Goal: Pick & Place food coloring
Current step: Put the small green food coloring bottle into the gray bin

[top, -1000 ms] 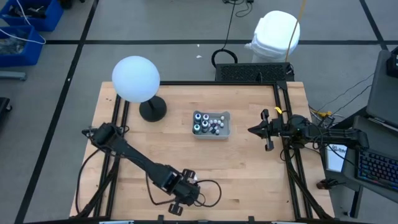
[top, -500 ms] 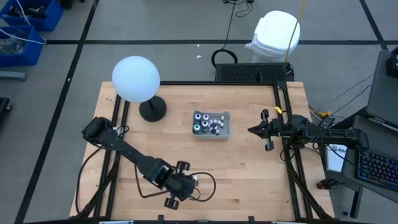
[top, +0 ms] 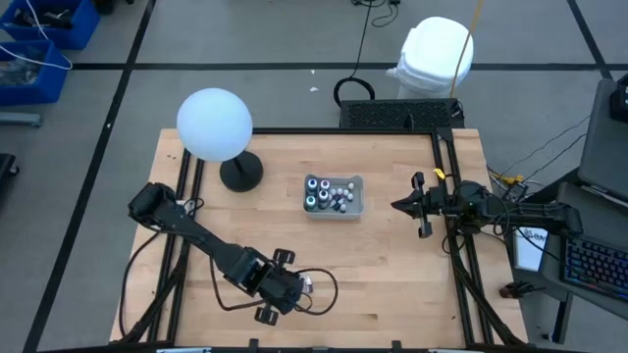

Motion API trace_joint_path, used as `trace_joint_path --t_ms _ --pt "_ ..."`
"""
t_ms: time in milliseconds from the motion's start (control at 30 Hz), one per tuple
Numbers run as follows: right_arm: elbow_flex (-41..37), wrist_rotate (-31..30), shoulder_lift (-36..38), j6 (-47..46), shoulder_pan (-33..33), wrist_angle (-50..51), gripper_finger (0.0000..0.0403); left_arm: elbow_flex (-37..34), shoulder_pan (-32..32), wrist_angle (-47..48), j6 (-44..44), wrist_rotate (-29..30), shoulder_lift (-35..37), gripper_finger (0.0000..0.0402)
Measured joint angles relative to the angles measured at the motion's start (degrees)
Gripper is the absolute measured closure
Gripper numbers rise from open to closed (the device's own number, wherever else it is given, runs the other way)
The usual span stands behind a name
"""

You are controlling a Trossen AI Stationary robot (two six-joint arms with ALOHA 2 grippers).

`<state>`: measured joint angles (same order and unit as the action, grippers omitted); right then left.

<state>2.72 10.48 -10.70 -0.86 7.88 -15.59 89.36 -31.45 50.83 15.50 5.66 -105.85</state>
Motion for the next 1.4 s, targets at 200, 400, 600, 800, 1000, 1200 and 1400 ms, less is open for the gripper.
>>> trace_joint_path --t_ms 200,400,600,800,1000,1200,1400 --pt "0.01 0.03 0.00 0.01 0.00 0.00 0.0403 -0.03 0.71 2.69 -2.32 2.48 4.44 0.0310" --pt "0.00 0.04 -0.26 0.00 0.00 -0.03 0.0403 -0.02 1.17 3.53 -5.56 6.29 11.31 0.0309" --pt "0.01 0.05 -0.28 0.00 0.00 0.01 0.0403 -3.48 1.66 3.86 -6.67 9.00 19.89 0.0309" --pt "0.01 0.06 -0.28 0.00 0.00 0.02 0.0403 -18.09 5.28 -3.83 -4.70 9.40 33.02 0.0309" --pt "0.00 0.04 -0.28 0.01 0.00 0.01 0.0403 -36.80 8.51 -17.80 -0.16 6.82 46.54 0.0309" --pt "0.00 -0.01 -0.28 0.09 0.01 0.01 0.0403 -49.74 8.99 -27.86 2.63 6.72 55.51 0.0309" --pt "0.01 -0.04 -0.28 0.04 0.00 0.02 0.0403 -59.48 8.99 -37.39 2.80 6.42 58.42 0.0309"
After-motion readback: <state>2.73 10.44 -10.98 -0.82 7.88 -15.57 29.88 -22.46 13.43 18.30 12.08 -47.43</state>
